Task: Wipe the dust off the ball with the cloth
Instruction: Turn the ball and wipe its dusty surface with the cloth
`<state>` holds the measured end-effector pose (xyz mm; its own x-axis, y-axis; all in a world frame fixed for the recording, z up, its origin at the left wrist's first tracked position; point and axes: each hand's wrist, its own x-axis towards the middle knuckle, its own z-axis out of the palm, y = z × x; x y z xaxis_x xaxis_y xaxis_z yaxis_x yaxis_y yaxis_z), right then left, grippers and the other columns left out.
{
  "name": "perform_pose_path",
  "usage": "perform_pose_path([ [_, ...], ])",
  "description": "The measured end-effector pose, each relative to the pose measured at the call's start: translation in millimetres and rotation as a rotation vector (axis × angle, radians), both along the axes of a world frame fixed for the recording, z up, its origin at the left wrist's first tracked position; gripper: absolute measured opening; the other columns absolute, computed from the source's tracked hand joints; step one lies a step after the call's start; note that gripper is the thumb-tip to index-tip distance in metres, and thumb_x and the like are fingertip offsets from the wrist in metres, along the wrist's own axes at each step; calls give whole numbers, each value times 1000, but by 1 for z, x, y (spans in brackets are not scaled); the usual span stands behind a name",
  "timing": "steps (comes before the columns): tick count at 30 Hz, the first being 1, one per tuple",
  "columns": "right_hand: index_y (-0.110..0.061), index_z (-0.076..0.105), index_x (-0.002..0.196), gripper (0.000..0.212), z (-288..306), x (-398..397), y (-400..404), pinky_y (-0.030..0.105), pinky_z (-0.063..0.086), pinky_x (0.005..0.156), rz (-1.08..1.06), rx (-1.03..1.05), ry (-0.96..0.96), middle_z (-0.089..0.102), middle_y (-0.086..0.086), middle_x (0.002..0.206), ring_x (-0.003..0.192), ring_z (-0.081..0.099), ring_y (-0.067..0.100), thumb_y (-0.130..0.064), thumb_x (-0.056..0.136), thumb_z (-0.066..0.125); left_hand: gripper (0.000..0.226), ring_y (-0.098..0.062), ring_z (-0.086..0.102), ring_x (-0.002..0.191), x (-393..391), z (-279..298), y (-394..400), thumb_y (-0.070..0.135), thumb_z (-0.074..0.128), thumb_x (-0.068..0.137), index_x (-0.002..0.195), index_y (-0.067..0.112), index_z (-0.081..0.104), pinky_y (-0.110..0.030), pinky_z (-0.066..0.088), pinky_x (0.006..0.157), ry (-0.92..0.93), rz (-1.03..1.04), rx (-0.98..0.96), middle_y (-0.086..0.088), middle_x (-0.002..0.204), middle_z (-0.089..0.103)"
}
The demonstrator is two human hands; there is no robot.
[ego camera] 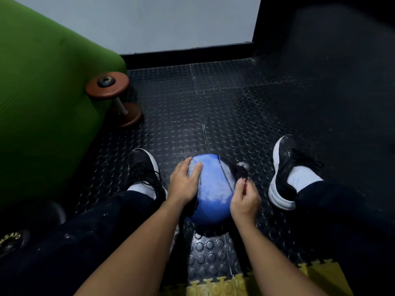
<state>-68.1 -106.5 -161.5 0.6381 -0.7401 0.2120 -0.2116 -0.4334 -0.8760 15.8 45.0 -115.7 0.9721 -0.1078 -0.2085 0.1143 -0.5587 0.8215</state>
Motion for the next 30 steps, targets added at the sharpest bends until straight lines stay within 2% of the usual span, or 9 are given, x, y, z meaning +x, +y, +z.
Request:
perform_pose_path([
  [4, -3, 70, 89, 42, 12, 22, -20, 35, 42, 74, 10, 123, 230, 71, 21, 94, 89, 63, 38, -38, 95, 47, 64, -23, 31, 149, -2, -1, -7, 64, 45, 96, 152, 32, 42, -44, 23, 123, 22, 38, 46, 2, 161, 37],
  [8, -7, 72, 111, 36, 30, 7, 0, 19, 43, 92, 188, -48, -25, 70, 7, 116, 108, 63, 21, -29, 92, 50, 64, -24, 31, 149, 2, 0, -5, 63, 44, 97, 153, 32, 41, -44, 23, 122, 47, 68, 38, 0, 162, 37],
  [10, -6, 66, 124, 41, 20, -8, 13, 20, 40, 105, 221, -106, -107, 64, 9, 130, 120, 58, 17, -27, 94, 48, 63, -22, 31, 149, 1, -1, -1, 63, 44, 98, 153, 32, 41, -43, 23, 122, 48, 54, 22, 0, 162, 36],
  [15, 6, 70, 91, 63, 6, -1, 0, 32, 40, 72, -84, 175, 82, 70, 26, 92, 85, 65, 41, -48, 87, 38, 65, -20, 28, 150, -7, -1, -2, 64, 44, 96, 153, 33, 41, -46, 22, 123, 26, 36, 20, 3, 162, 35],
  [17, 2, 72, 91, 56, 14, 9, -7, 28, 38, 71, -68, 176, 120, 71, 21, 94, 89, 65, 38, -45, 86, 43, 64, -22, 27, 150, -7, -1, -5, 64, 44, 96, 152, 33, 41, -47, 22, 123, 32, 52, 30, 2, 163, 34],
  [20, -4, 74, 104, 43, 29, 8, 0, 20, 44, 89, 155, -36, -65, 72, 10, 110, 103, 66, 23, -36, 92, 47, 63, -24, 29, 150, -2, 0, -6, 63, 44, 97, 152, 33, 42, -46, 22, 122, 46, 69, 25, 1, 162, 35],
  [23, -3, 69, 118, 43, 17, -6, 10, 28, 43, 104, 191, -87, -111, 67, 11, 125, 117, 60, 19, -31, 94, 46, 62, -23, 31, 149, 2, -1, -3, 62, 45, 97, 152, 32, 43, -45, 23, 122, 57, 59, 3, 1, 162, 36],
  [27, 1, 72, 94, 58, 4, -2, -3, 35, 45, 77, -55, 81, 78, 72, 22, 95, 89, 66, 38, -46, 91, 38, 69, -21, 29, 150, -2, -3, -3, 69, 42, 92, 152, 34, 42, -48, 23, 122, 43, 42, 4, 2, 162, 36],
  [30, -5, 72, 90, 60, 15, 13, -10, 36, 46, 77, -63, 143, 198, 72, 17, 95, 90, 65, 36, -53, 84, 37, 80, -22, 29, 149, -3, -2, -7, 76, 35, 83, 151, 36, 42, -52, 23, 121, 62, 55, 28, 4, 162, 36],
])
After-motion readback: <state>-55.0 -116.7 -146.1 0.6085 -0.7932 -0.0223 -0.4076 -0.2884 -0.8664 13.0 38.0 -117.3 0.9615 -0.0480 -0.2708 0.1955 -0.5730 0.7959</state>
